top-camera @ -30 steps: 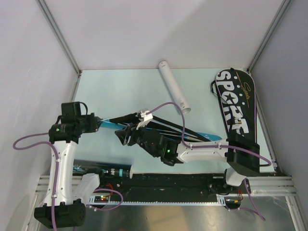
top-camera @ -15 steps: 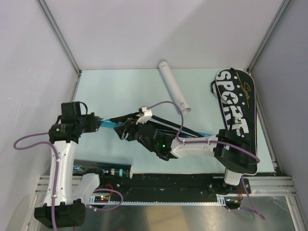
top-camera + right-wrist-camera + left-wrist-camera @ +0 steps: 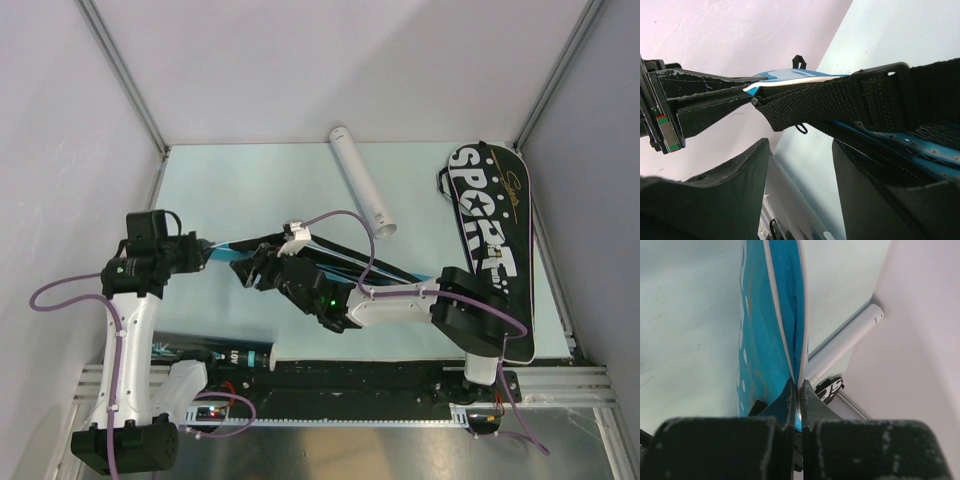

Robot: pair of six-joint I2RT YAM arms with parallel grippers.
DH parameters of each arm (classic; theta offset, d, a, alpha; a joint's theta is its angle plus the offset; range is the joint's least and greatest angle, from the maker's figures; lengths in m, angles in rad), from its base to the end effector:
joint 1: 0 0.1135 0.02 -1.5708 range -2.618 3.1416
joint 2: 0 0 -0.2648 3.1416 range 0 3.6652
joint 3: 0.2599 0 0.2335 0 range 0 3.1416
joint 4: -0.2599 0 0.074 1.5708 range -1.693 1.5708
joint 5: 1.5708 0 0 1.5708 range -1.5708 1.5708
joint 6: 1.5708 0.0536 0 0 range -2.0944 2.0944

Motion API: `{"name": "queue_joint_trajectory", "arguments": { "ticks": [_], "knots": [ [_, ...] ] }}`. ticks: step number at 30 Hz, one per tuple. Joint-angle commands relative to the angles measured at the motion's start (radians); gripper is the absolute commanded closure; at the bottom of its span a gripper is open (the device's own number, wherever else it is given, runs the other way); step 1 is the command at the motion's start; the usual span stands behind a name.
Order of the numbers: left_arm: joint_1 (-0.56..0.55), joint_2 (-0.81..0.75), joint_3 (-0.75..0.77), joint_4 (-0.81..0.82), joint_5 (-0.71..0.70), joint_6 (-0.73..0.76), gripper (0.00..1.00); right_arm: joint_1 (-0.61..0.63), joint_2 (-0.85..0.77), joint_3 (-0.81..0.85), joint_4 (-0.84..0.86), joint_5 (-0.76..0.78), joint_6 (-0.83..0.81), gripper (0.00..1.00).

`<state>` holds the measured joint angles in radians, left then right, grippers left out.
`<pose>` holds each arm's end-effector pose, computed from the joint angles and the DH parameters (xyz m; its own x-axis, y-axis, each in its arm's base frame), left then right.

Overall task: Pack up the badminton gear
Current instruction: Zip the racket bag at the center of the board.

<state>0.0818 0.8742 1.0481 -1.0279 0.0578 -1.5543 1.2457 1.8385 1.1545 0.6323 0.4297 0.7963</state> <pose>0.1455 0.0088 0.3186 0.0313 -0.9990 0.0327 -0.7520 -0.0451 -0.6576 0.1570 0.3960 0.2664 -0.5323 0.4551 -0.7138 -0.4977 0.5138 0.6988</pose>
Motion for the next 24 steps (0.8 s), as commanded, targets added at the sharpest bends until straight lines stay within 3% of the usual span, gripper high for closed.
{"name": "queue_joint_trajectory", "arguments": {
  "ticks": [1, 24],
  "knots": [
    [-0.008, -0.034, 0.008, 0.003, 0.038, -0.002, 1.00, -0.031, 0.012, 0.052, 0.105, 0.063, -0.018, 0.42],
    [-0.008, -0.036, -0.017, 0.003, 0.033, -0.006, 1.00, -0.039, 0.013, 0.052, 0.239, 0.028, -0.122, 0.45]
  ]
}}
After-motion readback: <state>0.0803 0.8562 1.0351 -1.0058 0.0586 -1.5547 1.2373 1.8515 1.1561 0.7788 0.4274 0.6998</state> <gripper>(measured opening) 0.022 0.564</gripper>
